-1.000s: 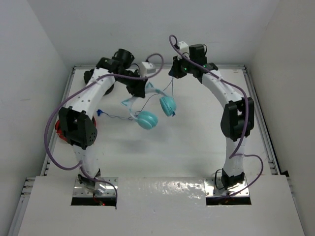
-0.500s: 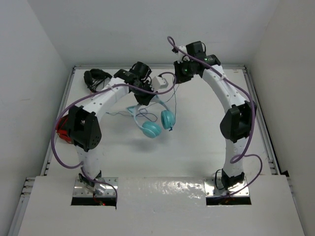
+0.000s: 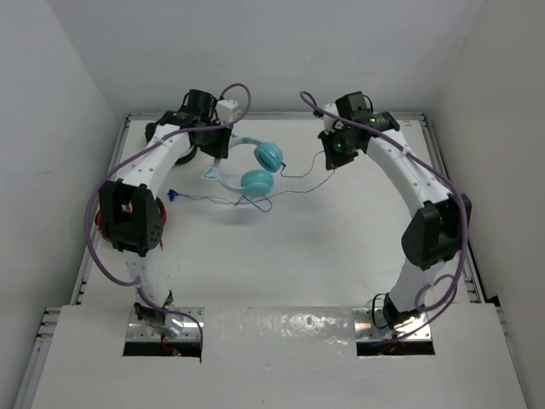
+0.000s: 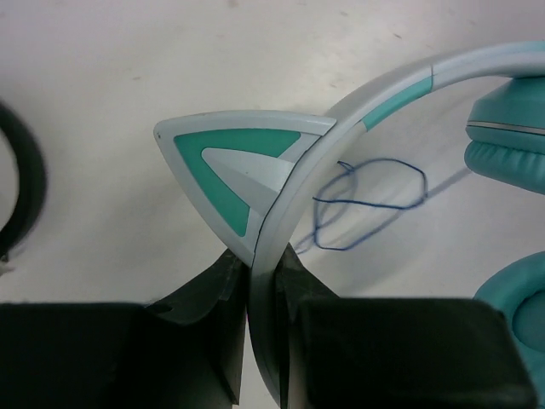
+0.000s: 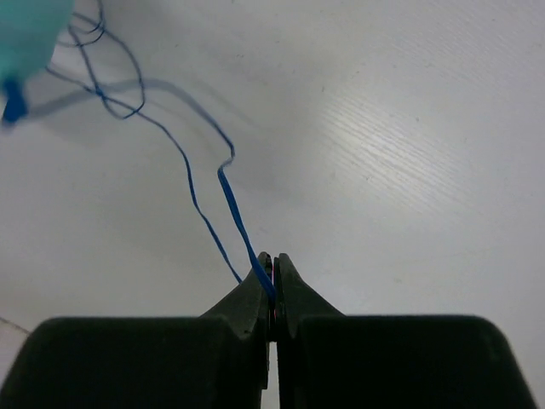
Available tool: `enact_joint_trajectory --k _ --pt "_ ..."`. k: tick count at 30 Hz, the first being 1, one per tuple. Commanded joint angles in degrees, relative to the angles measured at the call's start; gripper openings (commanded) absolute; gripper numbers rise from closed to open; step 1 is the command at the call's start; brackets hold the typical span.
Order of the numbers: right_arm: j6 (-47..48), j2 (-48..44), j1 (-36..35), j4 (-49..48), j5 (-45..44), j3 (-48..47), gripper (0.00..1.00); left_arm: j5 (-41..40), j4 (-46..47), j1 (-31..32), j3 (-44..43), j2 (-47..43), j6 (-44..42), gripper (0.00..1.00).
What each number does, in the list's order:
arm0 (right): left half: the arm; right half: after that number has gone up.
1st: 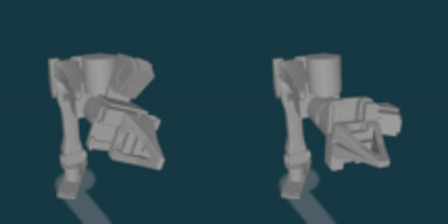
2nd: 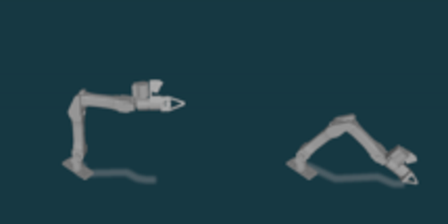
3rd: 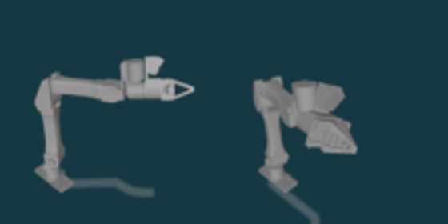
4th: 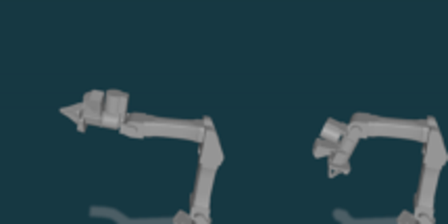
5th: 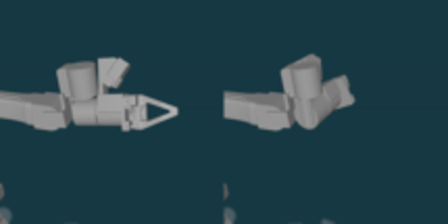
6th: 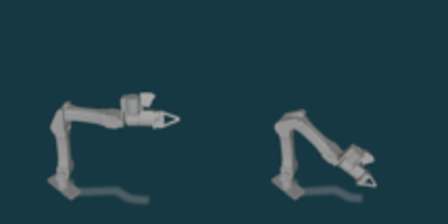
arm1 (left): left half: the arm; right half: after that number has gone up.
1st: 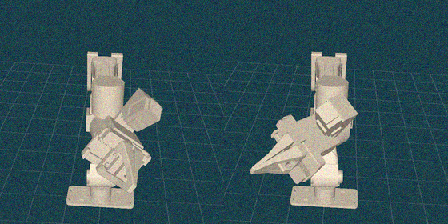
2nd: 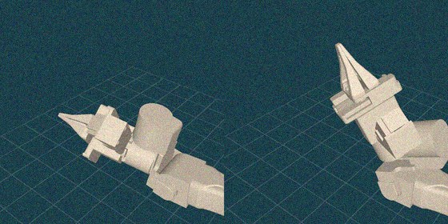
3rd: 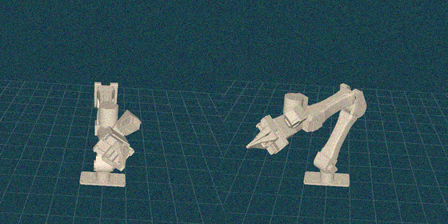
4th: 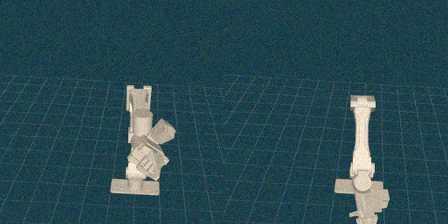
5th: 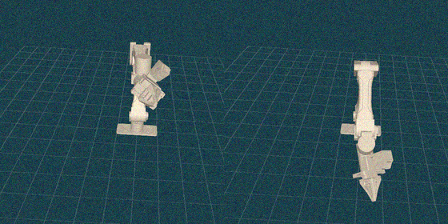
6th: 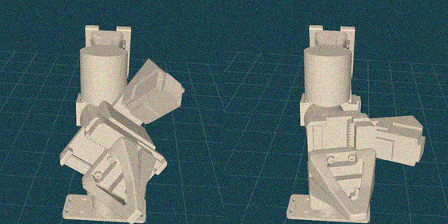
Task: Wrap the headphones
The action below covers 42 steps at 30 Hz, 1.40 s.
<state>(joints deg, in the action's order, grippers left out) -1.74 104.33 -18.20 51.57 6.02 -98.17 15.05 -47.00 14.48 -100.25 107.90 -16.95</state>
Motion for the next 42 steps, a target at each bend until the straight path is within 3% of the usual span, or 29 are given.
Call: enact_joint_trajectory --k 1,4,6,10,12,17,22,24,28,34,42 --pt "6.6 -8.1 -1.2 -0.9 5.2 2.0 0.00 -1.2 5.2 -0.4 -2.1 -2.4 7.9 0.00" --pt "9.8 -11.2 -7.9 0.9 6.0 3.0 0.00 -3.8 5.7 -0.4 -3.0 -0.8 9.0 0.00" --pt "11.4 -9.5 -12.1 4.0 5.4 -2.7 0.00 -4.8 5.0 -0.1 -4.2 1.2 8.2 0.00" --pt "11.1 -0.5 -17.1 10.1 4.8 -25.9 0.00 -7.5 4.0 4.6 -5.8 2.8 1.7 0.00" --pt "10.9 0.9 -17.1 7.9 2.2 -28.5 0.00 -8.5 4.3 7.6 -5.1 2.3 -1.1 0.00" --pt "13.7 1.3 -16.4 6.0 -5.3 -30.0 0.00 -8.0 5.6 10.4 -2.5 -0.6 -10.0 0.00" --pt "10.9 1.8 -10.4 3.4 -5.4 -30.8 0.00 -2.6 3.8 10.8 -2.2 -2.7 -17.3 0.00" --pt "9.6 2.2 -8.3 4.1 -4.5 -31.8 0.00 -6.2 5.4 11.8 -1.6 -3.3 -18.0 0.00" --pt "8.4 -1.1 -6.7 4.7 0.9 -28.2 0.00 -24.3 12.5 11.8 -0.3 -3.5 -21.1 0.00" --pt "8.8 -1.6 -6.7 8.5 3.6 -26.5 0.00 -32.9 21.5 11.9 0.3 -3.0 -26.5 0.00" --pt "8.3 -0.6 -6.6 4.7 -4.0 -27.7 0.00 -22.3 12.9 13.6 -0.6 -4.3 -26.7 0.00"
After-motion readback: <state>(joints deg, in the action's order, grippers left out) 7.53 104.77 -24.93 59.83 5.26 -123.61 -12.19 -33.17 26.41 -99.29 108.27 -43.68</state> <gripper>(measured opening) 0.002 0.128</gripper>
